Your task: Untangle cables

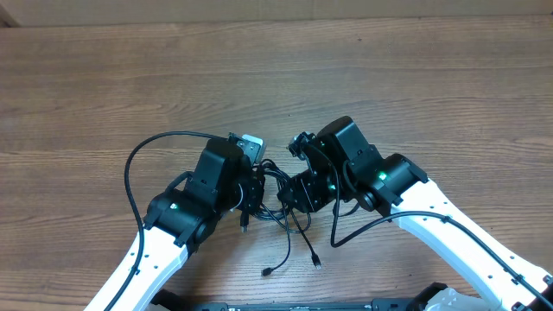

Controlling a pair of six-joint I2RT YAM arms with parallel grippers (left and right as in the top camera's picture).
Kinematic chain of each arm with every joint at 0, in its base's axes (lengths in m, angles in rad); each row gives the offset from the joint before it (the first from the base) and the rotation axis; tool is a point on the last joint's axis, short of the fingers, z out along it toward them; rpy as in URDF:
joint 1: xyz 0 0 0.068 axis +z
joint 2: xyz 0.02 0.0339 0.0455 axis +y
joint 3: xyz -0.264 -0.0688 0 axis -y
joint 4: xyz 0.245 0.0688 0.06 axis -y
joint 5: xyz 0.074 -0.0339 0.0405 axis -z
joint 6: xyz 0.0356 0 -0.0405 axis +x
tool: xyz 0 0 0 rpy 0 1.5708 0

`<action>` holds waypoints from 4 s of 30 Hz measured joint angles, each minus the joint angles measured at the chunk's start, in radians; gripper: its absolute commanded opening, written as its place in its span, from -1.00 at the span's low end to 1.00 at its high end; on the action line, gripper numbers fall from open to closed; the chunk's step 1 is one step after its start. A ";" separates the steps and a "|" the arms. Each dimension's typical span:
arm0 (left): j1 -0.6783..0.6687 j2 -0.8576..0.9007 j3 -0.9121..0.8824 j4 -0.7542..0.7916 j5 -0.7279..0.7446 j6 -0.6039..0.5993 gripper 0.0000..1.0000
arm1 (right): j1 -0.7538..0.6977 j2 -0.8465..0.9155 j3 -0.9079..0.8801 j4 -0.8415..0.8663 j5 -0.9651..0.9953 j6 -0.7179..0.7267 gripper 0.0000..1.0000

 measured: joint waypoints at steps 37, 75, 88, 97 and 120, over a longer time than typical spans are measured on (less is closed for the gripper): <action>0.000 -0.064 -0.006 0.049 0.115 0.017 -0.92 | 0.002 0.022 0.000 0.010 0.040 0.070 -0.92; 0.113 -0.100 -0.005 0.186 0.130 -0.067 0.22 | 0.003 -0.141 -0.003 -0.118 0.029 0.092 -0.92; 0.113 -0.099 -0.005 0.154 0.331 0.186 0.33 | 0.003 -0.141 -0.003 -0.118 0.029 0.092 -0.92; 0.080 -0.096 -0.005 0.108 0.236 0.248 0.27 | 0.003 -0.141 -0.003 -0.119 0.029 0.092 -0.92; -0.020 -0.009 -0.005 0.079 -0.018 0.257 0.25 | 0.003 -0.141 -0.003 -0.118 0.033 0.093 -0.92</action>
